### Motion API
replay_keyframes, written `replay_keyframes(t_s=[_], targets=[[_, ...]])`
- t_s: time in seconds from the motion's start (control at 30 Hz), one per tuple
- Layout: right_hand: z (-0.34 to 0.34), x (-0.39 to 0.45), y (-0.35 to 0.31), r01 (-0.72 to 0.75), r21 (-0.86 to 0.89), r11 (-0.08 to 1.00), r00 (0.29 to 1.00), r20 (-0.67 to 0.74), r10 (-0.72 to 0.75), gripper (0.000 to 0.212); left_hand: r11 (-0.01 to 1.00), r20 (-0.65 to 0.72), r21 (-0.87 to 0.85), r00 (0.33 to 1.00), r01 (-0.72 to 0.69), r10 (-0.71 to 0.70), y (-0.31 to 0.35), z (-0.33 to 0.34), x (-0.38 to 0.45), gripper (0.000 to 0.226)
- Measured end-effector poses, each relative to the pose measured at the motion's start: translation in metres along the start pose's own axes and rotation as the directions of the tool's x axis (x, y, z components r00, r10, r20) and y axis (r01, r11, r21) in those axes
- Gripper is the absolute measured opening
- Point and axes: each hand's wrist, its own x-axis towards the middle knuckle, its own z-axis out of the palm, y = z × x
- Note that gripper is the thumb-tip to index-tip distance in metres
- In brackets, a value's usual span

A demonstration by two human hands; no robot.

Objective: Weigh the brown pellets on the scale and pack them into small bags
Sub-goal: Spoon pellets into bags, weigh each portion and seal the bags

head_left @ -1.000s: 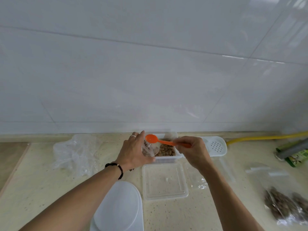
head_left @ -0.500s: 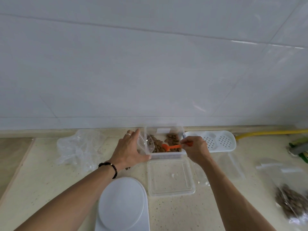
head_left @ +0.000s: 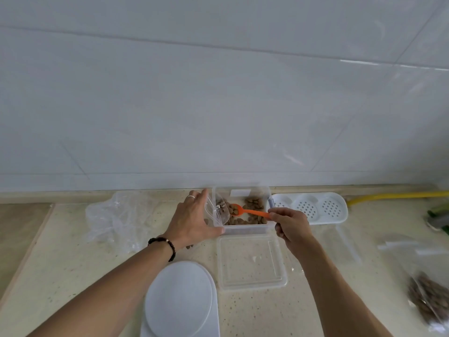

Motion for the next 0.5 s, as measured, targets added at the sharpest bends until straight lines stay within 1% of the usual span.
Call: replay_keyframes(t_s=[0.1,0.17,0.23,0.3,0.33,0.37,0.4,0.43,0.47,0.5], targets=[[-0.009,-0.005,-0.007,0.003,0.077,0.997,1.000,0.001,-0.003,0.011,1.000,0.012,0.007,1.000,0.002,-0.002,0.004,0.000,0.002,0.111],[-0.012,-0.011,-0.017,0.049,0.097,0.994,0.999,0.008,-0.050,0.011,1.000,0.018,0.023,1.000,0.007,-0.008,0.006,0.000,0.004,0.112],[-0.012,-0.017,-0.029,0.133,0.064,0.989,0.991,0.014,-0.134,0.012,0.999,0.025,0.028,1.000,0.015,-0.016,0.009,0.000,0.006,0.110],[-0.006,-0.024,-0.040,0.242,-0.059,0.968,0.970,0.049,-0.240,0.013,1.000,0.028,0.027,0.999,0.016,-0.017,0.014,-0.001,0.006,0.107],[-0.001,-0.029,-0.044,0.310,-0.158,0.938,0.950,0.086,-0.300,0.014,1.000,0.028,0.027,1.000,0.011,-0.012,0.017,-0.002,0.006,0.106],[0.004,-0.034,-0.048,0.390,-0.275,0.879,0.920,0.145,-0.363,0.015,1.000,0.027,0.024,1.000,0.008,-0.008,0.018,-0.002,0.006,0.104],[0.009,-0.040,-0.051,0.471,-0.381,0.796,0.882,0.221,-0.417,0.014,1.000,0.023,0.018,1.000,0.003,-0.004,0.020,-0.002,0.006,0.103],[0.013,-0.045,-0.052,0.539,-0.449,0.712,0.842,0.294,-0.452,0.014,1.000,0.016,0.011,1.000,-0.001,0.000,0.020,-0.002,0.005,0.102],[0.016,-0.048,-0.053,0.583,-0.482,0.654,0.812,0.345,-0.470,0.014,1.000,0.009,0.003,1.000,-0.005,0.005,0.020,-0.002,0.005,0.101],[0.016,-0.051,-0.053,0.605,-0.492,0.626,0.796,0.368,-0.480,0.014,1.000,0.003,-0.005,1.000,-0.007,0.007,0.019,-0.001,0.004,0.101]])
